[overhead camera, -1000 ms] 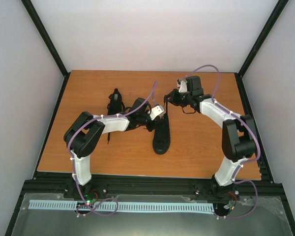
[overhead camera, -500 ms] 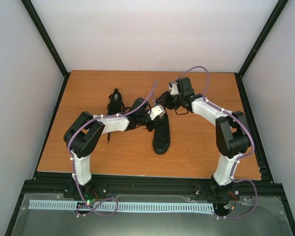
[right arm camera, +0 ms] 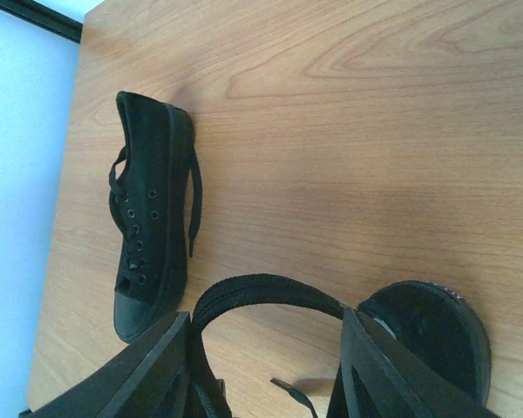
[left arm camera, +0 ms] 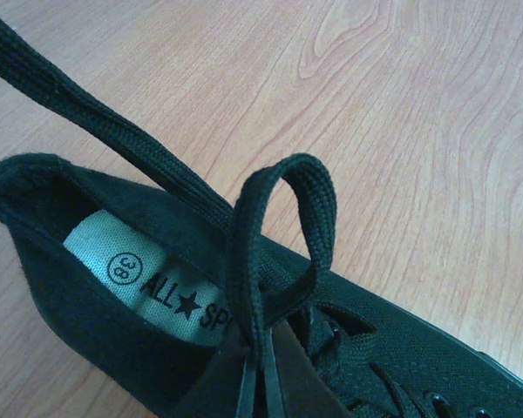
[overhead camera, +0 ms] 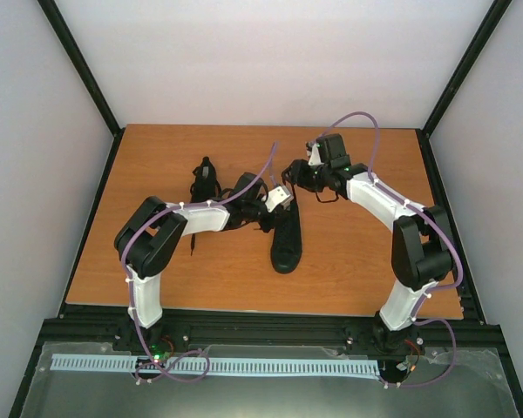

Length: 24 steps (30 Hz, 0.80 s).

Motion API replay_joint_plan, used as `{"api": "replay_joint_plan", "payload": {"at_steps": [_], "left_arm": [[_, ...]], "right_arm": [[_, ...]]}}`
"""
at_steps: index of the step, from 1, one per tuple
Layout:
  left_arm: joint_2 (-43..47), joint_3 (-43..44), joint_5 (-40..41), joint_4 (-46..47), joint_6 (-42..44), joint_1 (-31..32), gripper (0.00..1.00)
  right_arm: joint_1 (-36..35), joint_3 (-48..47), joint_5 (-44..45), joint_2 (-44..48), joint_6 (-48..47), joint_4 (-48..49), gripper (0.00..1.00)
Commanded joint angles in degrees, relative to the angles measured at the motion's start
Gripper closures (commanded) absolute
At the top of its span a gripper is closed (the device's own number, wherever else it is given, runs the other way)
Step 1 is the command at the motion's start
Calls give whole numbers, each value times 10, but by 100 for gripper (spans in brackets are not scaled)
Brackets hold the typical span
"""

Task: Tie the shoes
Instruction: Wrap the shoelace around the shoelace.

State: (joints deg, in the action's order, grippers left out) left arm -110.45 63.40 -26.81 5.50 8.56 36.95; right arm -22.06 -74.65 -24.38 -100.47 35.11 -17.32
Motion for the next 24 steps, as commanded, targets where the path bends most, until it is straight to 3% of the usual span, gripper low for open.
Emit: {"api": "replay_joint_plan", "payload": {"at_steps": [1, 12, 20, 24], "left_arm": [[-6, 18, -8, -7, -8, -5, 99], [-5, 23, -19, -12, -14, -6, 99], [-9, 23, -17, -13, -13, -6, 99], [-12, 25, -16, -13, -14, -6, 99]], "right_arm": [[1, 5, 8, 25, -9, -12, 51], [-5, 86, -50, 42, -1, 11, 56], [-5, 107, -4, 71, -7, 1, 55], [-6, 133, -3, 77, 12, 21, 50]]}}
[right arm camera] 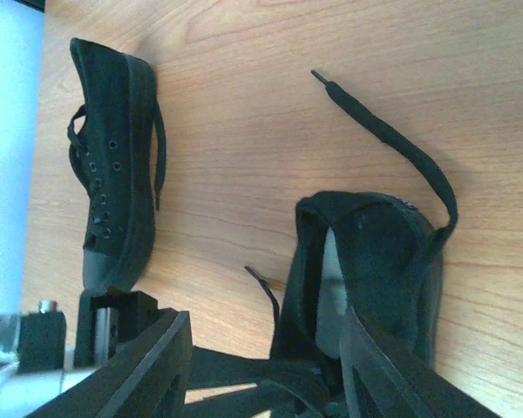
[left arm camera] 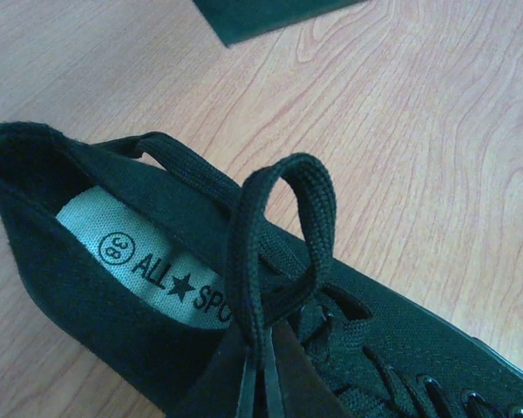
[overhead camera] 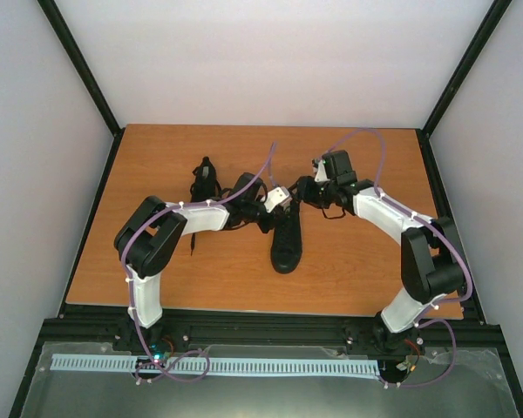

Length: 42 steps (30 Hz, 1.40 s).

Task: Tie the shoes
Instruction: Wrap the shoelace around the shoelace.

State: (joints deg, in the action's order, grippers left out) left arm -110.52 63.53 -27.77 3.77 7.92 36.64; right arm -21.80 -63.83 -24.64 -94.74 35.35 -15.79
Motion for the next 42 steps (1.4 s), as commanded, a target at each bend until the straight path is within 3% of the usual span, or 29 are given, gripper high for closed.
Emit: {"api": "replay_joint_plan", "payload": {"at_steps": [1, 10, 17, 22, 24, 27, 31, 33, 35, 38, 42], "left_arm": [[-12, 24, -6, 4, -7, -3, 99], [-15, 27, -7, 2, -7, -3, 99], [-16, 29, -8, 0, -7, -3, 99], [-13, 37, -10, -19, 8, -4, 99], [-8, 50, -13, -55, 32, -6, 94], [3, 79, -40, -135, 94, -11, 74], [28, 135, -135, -339, 284, -18, 46], [38, 177, -188, -488, 444, -26, 43], [37, 226, -218, -581, 531, -42, 42], [3, 310, -212, -627, 551, -69, 43], [-98, 441, -179, -652, 516, -100, 46]], "right_arm": [[-9, 33, -4, 19, 17, 14, 49], [-25, 56, -32, -8, 49, 59, 50], [-26, 60, -24, -1, 48, 56, 82], [-26, 60, -4, 1, 40, 43, 95], [-26, 61, -1, 0, 37, 41, 97], [-26, 60, 2, -2, 31, 37, 97], [-26, 60, 12, 4, 18, 26, 97], [-26, 58, 17, 7, 11, 21, 97], [-26, 58, 17, 9, 5, 17, 97], [-26, 58, 10, 9, 0, 19, 97], [-26, 53, 1, 5, -10, 17, 97]]}}
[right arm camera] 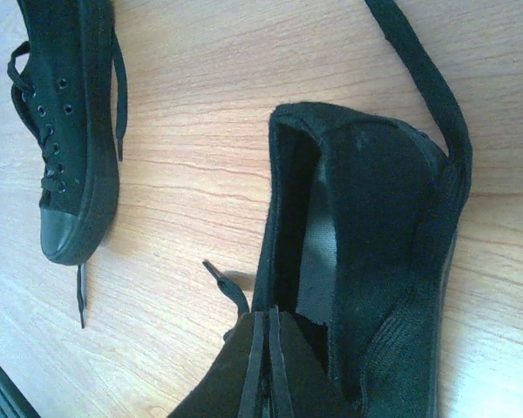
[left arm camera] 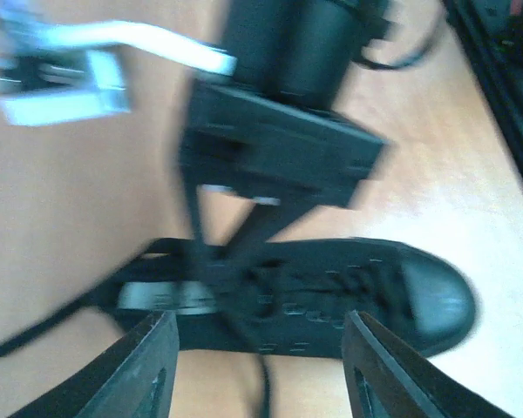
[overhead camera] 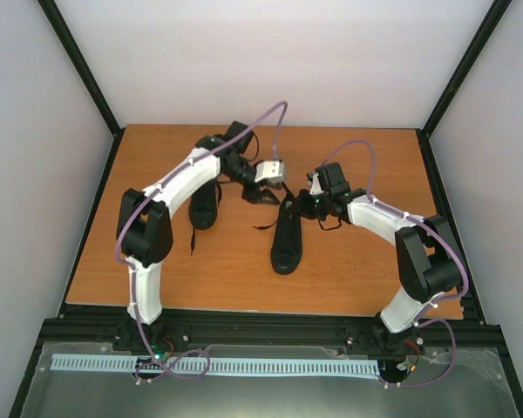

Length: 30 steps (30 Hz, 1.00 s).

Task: Tie the shoes
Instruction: Wrap the shoelace around the shoelace.

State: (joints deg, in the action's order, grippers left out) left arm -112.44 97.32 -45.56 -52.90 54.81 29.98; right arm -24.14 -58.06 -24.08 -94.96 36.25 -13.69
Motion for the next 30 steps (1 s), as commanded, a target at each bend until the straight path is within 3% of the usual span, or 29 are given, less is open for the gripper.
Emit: {"api": "replay_joint_plan", "payload": {"at_steps": [1, 7, 11, 16, 22, 30], "left_arm": [[-103, 129, 18, -79, 31, -35, 46], [-218, 258, 169, -7, 11, -34, 40], [-282, 351, 209, -29, 94, -28, 31], [-314, 370, 216, 18, 195, -19, 24], [-366, 372, 317, 126, 263, 10, 31], [-431, 410, 387, 67, 410, 19, 32]], "right_arm": [[-3, -5, -8, 6, -21, -6, 97], [-2, -7, -18, -3, -28, -5, 97], [-3, -11, -23, -12, -29, -5, 97], [-3, -5, -26, -18, -25, 0, 97], [-3, 1, -27, -17, -21, 3, 97], [-2, 2, -28, -13, -22, -2, 97]]}}
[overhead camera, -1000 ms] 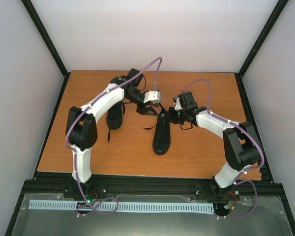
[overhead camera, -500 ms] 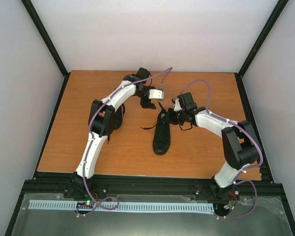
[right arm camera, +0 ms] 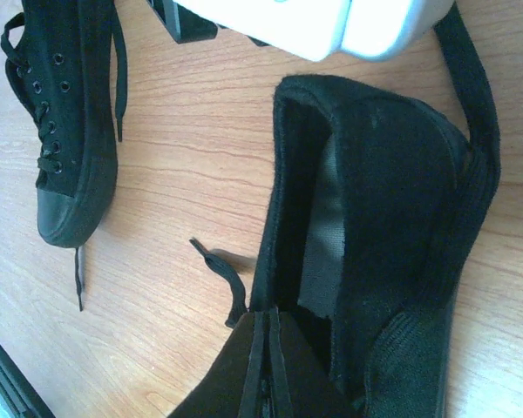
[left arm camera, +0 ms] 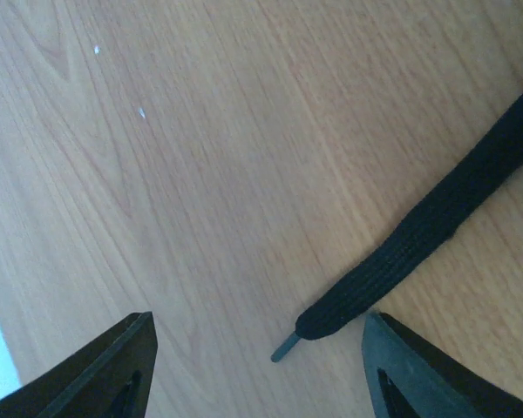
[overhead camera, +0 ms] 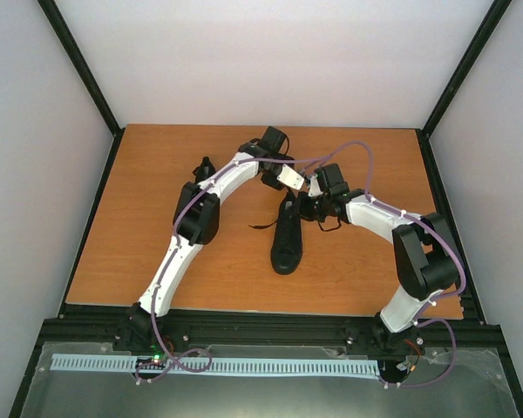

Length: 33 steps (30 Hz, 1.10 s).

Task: Tie the shoes
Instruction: Wrap the shoelace around the shoelace.

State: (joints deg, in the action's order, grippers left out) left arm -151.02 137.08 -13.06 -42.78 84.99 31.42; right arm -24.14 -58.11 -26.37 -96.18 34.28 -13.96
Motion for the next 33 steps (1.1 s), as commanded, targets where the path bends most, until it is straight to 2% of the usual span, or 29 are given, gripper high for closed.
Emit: {"api": "replay_joint_plan", "payload": {"at_steps": [1, 8, 11, 14, 15, 20, 24, 27, 31, 33], "left_arm": [[-51, 13, 77, -37, 123, 5, 34], [-79, 2, 188, -82, 193, 15, 63], [-73, -28, 223, -101, 204, 16, 79], [-65, -48, 225, -96, 190, 16, 96], [-62, -48, 213, -96, 178, 16, 99], [-35, -39, 120, -75, 99, 16, 99], [-12, 1, 22, -93, -10, 4, 97], [40, -10, -75, -104, -96, -21, 94], [139, -76, -217, -118, -177, -49, 74], [198, -142, -254, -114, -193, -50, 67]], "right_arm": [[-3, 1, -5, 0, -3, 1, 97], [-2, 1, 0, 11, -4, -3, 97], [-2, 1, 1, 12, -4, -3, 97], [-3, 1, -2, 11, -2, 1, 97], [-3, 1, -2, 10, -2, 2, 97], [-3, 0, -6, 8, -1, 5, 97], [-3, -2, -1, 7, 1, 7, 97], [-3, -3, 3, 9, 1, 8, 97], [-3, -13, 5, 15, -6, 2, 97], [-3, -17, 10, 21, -8, -4, 97]]}}
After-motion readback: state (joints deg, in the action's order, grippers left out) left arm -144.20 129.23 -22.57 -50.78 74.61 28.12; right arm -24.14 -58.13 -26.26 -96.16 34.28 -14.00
